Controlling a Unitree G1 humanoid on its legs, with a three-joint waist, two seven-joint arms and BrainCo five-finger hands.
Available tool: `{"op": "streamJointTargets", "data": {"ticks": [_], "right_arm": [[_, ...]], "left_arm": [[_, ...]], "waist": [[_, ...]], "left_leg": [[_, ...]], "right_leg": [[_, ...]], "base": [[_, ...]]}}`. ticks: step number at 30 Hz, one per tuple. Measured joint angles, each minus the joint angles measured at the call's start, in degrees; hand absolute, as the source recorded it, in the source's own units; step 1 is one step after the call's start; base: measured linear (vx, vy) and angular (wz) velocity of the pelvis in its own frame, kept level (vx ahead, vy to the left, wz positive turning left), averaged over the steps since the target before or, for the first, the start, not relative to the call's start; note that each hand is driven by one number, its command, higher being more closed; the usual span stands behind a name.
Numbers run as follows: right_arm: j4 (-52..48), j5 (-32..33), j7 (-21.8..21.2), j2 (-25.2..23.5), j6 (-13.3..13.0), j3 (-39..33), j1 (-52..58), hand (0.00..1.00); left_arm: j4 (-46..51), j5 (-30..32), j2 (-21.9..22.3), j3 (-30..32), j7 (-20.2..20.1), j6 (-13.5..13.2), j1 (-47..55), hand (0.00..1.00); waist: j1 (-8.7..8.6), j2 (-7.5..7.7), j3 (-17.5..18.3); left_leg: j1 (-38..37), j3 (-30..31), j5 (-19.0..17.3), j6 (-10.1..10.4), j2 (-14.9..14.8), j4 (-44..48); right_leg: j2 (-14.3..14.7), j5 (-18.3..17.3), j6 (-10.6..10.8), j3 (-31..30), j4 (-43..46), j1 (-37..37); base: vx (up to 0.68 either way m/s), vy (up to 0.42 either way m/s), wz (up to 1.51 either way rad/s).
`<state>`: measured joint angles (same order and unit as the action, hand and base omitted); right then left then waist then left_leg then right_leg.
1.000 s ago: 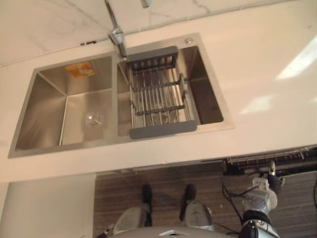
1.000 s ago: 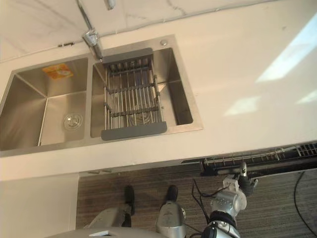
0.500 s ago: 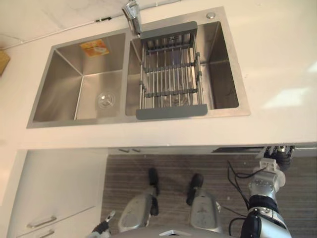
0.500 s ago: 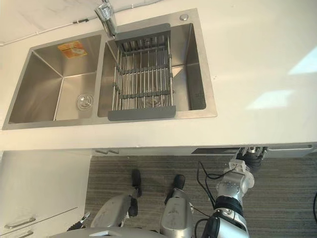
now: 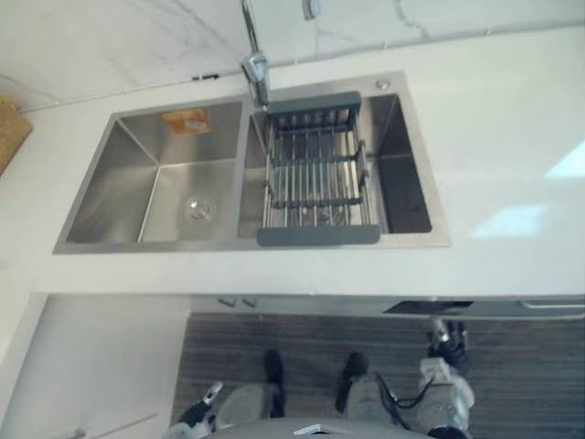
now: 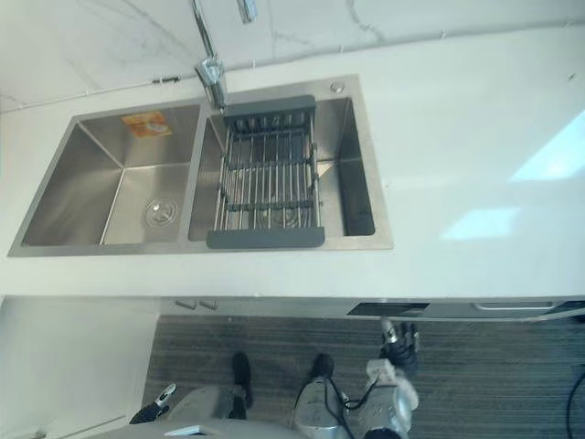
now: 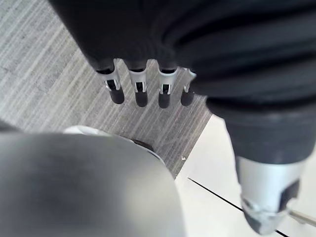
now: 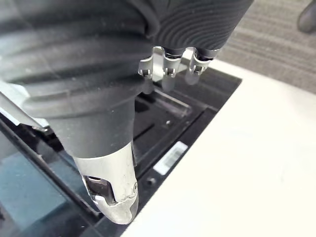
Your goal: Walk over to the sink, pick up the cup, carry it to the dishwasher, place the cup inside the dishwasher, then close the dishwasher door
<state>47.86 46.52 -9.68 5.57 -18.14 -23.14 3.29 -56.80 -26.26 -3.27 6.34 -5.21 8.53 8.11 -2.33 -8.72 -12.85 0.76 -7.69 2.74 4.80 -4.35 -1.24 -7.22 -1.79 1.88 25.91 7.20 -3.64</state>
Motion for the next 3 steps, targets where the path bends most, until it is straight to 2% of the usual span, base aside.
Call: {"op": "streamJointTargets", "data": {"ticks": [1, 3], "right_arm": [[2.33, -3.70, 0.36, -0.65, 1.32, 0.10, 0.40, 0.00], [3.76, -5.78, 0.67, -0.61, 2.52, 0.16, 0.84, 0.00]], "left_arm": [[0.00, -2.92, -1.18, -0.05, -1.90, 1.21, -1.07, 0.00], [-0.02, -4.22, -1.62, -0.24, -3.50, 2.21, -2.36, 0.00]], "waist": [[-0.21, 1.37, 1.05], [-0.57, 2.18, 1.03]], "left_leg": [[-0.08, -0.44, -0.24, 0.31, -0.30, 0.00], [-0.68, -0.59, -0.27, 0.35, -0.38, -0.09]], "right_leg": [[0.77, 0.99, -0.02, -0.45, -1.67, 0.62], [1.11, 1.61, -0.06, -0.44, -2.85, 1.68]], "base": [[0.07, -0.038, -0.21], [0.03, -0.020, -0.07]]}}
